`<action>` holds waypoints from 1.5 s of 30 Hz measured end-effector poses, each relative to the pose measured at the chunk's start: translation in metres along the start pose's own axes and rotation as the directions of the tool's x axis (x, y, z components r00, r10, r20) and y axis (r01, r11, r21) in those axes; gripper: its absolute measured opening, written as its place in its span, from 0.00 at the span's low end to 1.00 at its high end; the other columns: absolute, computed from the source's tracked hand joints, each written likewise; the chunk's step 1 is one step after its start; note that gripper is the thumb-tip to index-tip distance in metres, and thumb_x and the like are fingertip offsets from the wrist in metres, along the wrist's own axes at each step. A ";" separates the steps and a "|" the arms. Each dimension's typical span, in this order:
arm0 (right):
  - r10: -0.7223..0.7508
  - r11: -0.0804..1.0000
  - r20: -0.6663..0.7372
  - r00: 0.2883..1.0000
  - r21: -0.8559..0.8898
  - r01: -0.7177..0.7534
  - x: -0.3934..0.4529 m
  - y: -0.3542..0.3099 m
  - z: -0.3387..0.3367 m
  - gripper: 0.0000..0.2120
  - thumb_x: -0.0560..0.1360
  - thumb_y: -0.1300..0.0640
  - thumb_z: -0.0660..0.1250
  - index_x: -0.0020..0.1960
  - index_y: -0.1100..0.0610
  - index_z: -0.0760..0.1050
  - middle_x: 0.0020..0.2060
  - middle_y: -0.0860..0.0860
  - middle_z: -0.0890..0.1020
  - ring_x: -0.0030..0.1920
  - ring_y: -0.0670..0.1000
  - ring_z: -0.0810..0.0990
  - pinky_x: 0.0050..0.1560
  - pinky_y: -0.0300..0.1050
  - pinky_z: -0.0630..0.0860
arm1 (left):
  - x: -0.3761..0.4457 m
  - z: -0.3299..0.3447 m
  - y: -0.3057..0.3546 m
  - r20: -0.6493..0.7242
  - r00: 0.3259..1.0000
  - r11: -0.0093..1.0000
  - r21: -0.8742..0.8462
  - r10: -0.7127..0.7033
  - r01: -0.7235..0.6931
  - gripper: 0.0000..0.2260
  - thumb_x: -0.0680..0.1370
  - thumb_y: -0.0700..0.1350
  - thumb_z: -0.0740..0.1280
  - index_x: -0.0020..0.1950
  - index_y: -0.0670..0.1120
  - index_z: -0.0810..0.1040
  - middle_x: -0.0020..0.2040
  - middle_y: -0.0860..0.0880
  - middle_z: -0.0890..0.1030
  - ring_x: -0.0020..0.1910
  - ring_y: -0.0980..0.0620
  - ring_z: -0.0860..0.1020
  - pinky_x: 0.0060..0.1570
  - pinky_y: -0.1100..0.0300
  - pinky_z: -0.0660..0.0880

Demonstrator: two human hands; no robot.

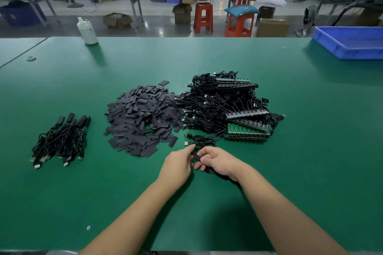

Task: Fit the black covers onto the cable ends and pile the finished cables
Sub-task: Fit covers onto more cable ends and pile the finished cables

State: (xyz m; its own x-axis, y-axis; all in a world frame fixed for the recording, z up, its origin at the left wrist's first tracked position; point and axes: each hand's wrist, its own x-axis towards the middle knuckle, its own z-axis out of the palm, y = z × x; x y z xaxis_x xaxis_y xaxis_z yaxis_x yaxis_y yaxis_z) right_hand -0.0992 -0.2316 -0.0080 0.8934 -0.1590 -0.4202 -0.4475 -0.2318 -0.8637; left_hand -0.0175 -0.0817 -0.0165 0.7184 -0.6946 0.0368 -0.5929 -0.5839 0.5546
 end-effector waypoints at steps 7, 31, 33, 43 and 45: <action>-0.005 0.999 -0.011 1.000 0.046 0.006 -0.001 0.002 -0.001 0.07 0.84 0.63 0.58 0.56 0.58 0.75 0.43 0.49 0.86 0.43 0.46 0.81 0.66 0.50 0.72 | 0.002 -0.010 -0.002 0.019 0.974 0.804 -0.561 -0.225 0.197 0.10 0.80 0.39 0.66 0.59 0.48 0.81 0.34 0.51 0.85 0.32 0.56 0.83 0.33 0.67 0.74; -0.018 0.997 -0.052 0.998 0.074 0.022 -0.005 -0.001 0.003 0.09 0.83 0.65 0.58 0.57 0.60 0.77 0.42 0.52 0.85 0.42 0.47 0.79 0.56 0.42 0.76 | -0.017 0.027 0.006 -0.124 0.917 0.682 -0.707 -0.380 0.187 0.14 0.80 0.41 0.67 0.64 0.52 0.80 0.45 0.56 0.85 0.40 0.63 0.79 0.44 0.73 0.73; -0.009 0.999 -0.056 0.998 0.053 0.012 -0.005 -0.002 0.003 0.08 0.84 0.64 0.59 0.56 0.58 0.76 0.41 0.50 0.85 0.41 0.45 0.80 0.55 0.41 0.75 | -0.018 0.026 0.009 -0.113 0.906 0.597 -0.783 -0.409 0.172 0.13 0.79 0.40 0.69 0.61 0.52 0.82 0.44 0.55 0.86 0.40 0.62 0.80 0.44 0.71 0.74; 0.040 0.999 -0.104 0.994 0.038 -0.037 -0.006 -0.014 0.004 0.10 0.83 0.66 0.59 0.61 0.63 0.75 0.49 0.60 0.85 0.42 0.48 0.79 0.60 0.47 0.75 | -0.010 0.023 0.030 -0.157 0.870 0.518 -0.846 -0.468 0.126 0.09 0.77 0.36 0.69 0.53 0.49 0.83 0.39 0.55 0.85 0.34 0.62 0.82 0.36 0.71 0.76; 0.049 0.997 -0.095 0.994 0.070 -0.043 -0.007 -0.018 0.005 0.10 0.82 0.66 0.59 0.60 0.62 0.76 0.46 0.57 0.85 0.41 0.48 0.79 0.56 0.43 0.75 | -0.008 0.021 0.028 -0.153 0.870 0.531 -0.836 -0.468 0.138 0.09 0.78 0.37 0.69 0.55 0.48 0.83 0.42 0.52 0.85 0.35 0.59 0.83 0.39 0.67 0.78</action>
State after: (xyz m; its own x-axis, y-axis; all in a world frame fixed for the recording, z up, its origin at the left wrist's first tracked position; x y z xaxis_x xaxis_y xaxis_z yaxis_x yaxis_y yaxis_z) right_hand -0.0968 -0.2217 0.0092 0.8624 -0.2604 -0.4341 -0.4814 -0.1568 -0.8623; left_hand -0.0477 -0.1009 -0.0184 0.9585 -0.2669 -0.1001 0.0887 -0.0544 0.9946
